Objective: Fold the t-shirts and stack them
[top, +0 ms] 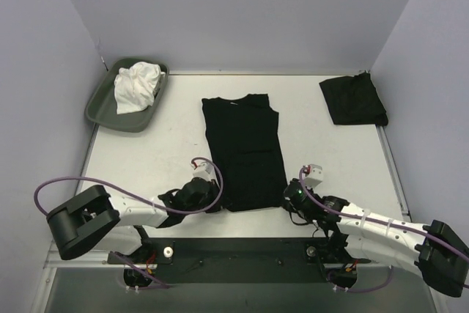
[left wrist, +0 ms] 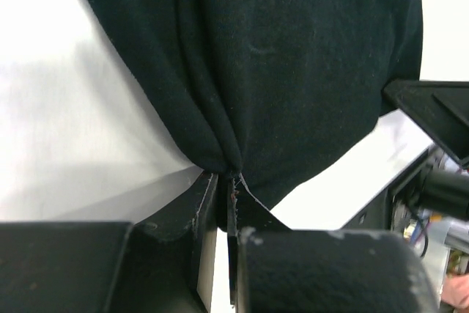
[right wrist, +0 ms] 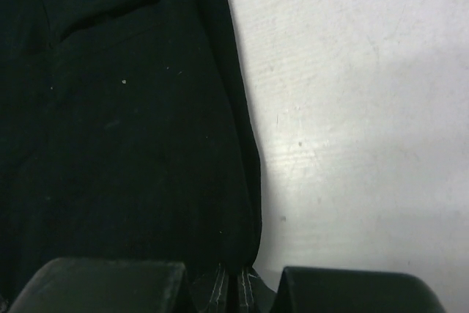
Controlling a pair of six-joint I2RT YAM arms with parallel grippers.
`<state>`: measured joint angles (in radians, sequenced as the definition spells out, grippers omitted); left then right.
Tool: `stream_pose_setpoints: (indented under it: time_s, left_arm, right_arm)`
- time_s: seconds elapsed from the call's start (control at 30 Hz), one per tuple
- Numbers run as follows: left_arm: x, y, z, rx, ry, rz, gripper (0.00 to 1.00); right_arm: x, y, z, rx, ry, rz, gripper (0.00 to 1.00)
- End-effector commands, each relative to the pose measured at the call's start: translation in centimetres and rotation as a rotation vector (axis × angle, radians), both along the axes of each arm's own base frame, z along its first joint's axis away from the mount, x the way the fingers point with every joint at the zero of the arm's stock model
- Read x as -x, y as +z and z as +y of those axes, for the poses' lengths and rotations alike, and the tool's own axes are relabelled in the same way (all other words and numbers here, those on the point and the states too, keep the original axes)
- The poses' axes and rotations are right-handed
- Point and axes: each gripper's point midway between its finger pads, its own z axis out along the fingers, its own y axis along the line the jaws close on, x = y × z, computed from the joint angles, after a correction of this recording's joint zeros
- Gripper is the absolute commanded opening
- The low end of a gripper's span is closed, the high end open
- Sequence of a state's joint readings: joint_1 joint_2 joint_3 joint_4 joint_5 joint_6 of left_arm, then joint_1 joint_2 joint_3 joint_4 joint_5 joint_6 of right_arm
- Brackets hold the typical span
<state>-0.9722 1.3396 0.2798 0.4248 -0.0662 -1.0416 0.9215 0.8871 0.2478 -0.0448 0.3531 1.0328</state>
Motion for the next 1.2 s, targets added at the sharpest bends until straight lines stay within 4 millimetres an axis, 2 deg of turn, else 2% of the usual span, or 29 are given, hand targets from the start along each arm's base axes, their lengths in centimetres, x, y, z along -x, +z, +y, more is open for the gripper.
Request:
stream_pose_setpoints:
  time_s: [0.0,0.07,0.1,0.17,0.2,0.23,0.3,0.33,0.4,0.43,0.47,0.53,0.57,0.63,0.77,0.8,0.93,1.03,1.07,1.13,1.17]
  left_arm:
    - [2.9,-1.7,2.8,-0.096,0.023,0.050,0.00]
    - [3.4,-1.6,3.5,-0.109,0.038,0.053,0.00]
    - [3.8,-0.6,3.2,-0.081,0.027,0.036,0.00]
    - [4.0,-0.2,3.9,-0.100,0.043,0.032,0.00]
    - [4.0,1.1,3.6,-0.065,0.042,0.009,0.00]
    - [4.3,1.4,4.1,-0.091,0.039,0.013,0.00]
    - [4.1,2.9,4.7,-0.094,0.050,-0.018,0.00]
    - [3.7,4.7,4.2,-0.071,0.049,-0.041,0.00]
    - [3.4,6.4,4.6,-0.079,0.050,-0.072,0.00]
    - [3.1,8.0,4.2,-0.060,0.054,-0.092,0.00]
    - [3.0,8.8,4.1,-0.054,0.049,-0.103,0.00]
    - [2.7,9.6,4.6,-0.072,0.059,-0.120,0.00]
    - [2.4,10.9,4.3,-0.055,0.064,-0.139,0.00]
    - [1.9,11.7,4.5,-0.072,0.076,-0.164,0.00]
    - [0.3,14.8,4.7,-0.051,0.120,-0.216,0.00]
    - [0.0,15.2,4.8,-0.060,0.123,-0.229,0.00]
    - [-1.8,15.9,5.4,-0.075,0.152,-0.234,0.00]
    - [-4.2,15.8,6.7,-0.082,0.213,-0.237,0.00]
    - [-4.5,15.5,6.6,-0.079,0.202,-0.226,0.00]
    - [-6.3,15.8,7.5,-0.074,0.246,-0.233,0.00]
    - [-6.8,15.7,7.2,-0.071,0.230,-0.229,0.00]
  right_arm:
    - [1.7,-0.7,-2.0,0.092,-0.048,-0.006,0.00]
    - [2.4,-0.5,-1.7,0.111,-0.029,-0.027,0.00]
    - [2.6,-0.4,-1.6,0.121,-0.023,-0.034,0.00]
    - [2.8,1.0,-0.8,0.127,-0.001,-0.074,0.00]
    - [2.8,1.4,-0.6,0.141,0.012,-0.091,0.00]
    - [2.4,2.9,-0.1,0.143,0.011,-0.124,0.00]
    - [2.3,4.2,0.8,0.151,0.037,-0.154,0.00]
    - [2.0,5.3,1.6,0.141,0.043,-0.168,0.00]
    - [1.6,6.6,2.1,0.160,0.062,-0.201,0.00]
    - [1.3,7.2,2.5,0.163,0.068,-0.215,0.00]
    - [0.8,8.7,3.2,0.148,0.063,-0.241,0.00]
    - [0.3,9.8,3.7,0.178,0.082,-0.265,0.00]
    - [-0.1,10.9,4.3,0.171,0.079,-0.285,0.00]
    - [-0.8,11.6,4.6,0.201,0.085,-0.294,0.00]
    - [-2.6,12.9,5.5,0.184,0.077,-0.299,0.00]
    - [-2.9,13.3,6.2,0.149,0.086,-0.295,0.00]
    - [-5.6,14.5,6.0,0.159,0.064,-0.304,0.00]
    - [-7.2,15.2,6.7,0.143,0.062,-0.296,0.00]
    - [-8.2,15.1,6.2,0.159,0.049,-0.292,0.00]
    - [-9.4,16.2,6.9,0.122,0.055,-0.295,0.00]
    - [-10.4,15.9,6.7,0.143,0.049,-0.285,0.00]
